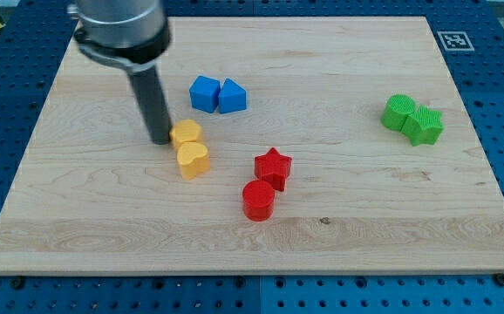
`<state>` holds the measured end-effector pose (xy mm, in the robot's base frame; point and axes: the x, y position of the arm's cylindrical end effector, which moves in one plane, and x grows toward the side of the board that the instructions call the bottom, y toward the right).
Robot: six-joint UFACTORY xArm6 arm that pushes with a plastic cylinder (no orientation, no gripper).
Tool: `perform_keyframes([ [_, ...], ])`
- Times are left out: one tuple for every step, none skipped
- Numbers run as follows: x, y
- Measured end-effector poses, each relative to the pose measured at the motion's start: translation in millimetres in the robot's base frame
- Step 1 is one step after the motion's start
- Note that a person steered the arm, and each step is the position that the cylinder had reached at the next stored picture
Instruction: Place the yellow hexagon slightly to the right side
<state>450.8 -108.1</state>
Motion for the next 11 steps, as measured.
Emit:
perform_keyframes([
  [-0.6, 33.0],
  [-4.5, 37.8],
  [-4.8, 26.2],
  [13.0, 13.6],
  [21.5, 13.6],
  [21.5, 16.1],
  [21.5, 35.2],
  [21.5, 51.4],
  [20.2, 64.8],
  [14.9, 74.6],
  [8.9, 80.8],
])
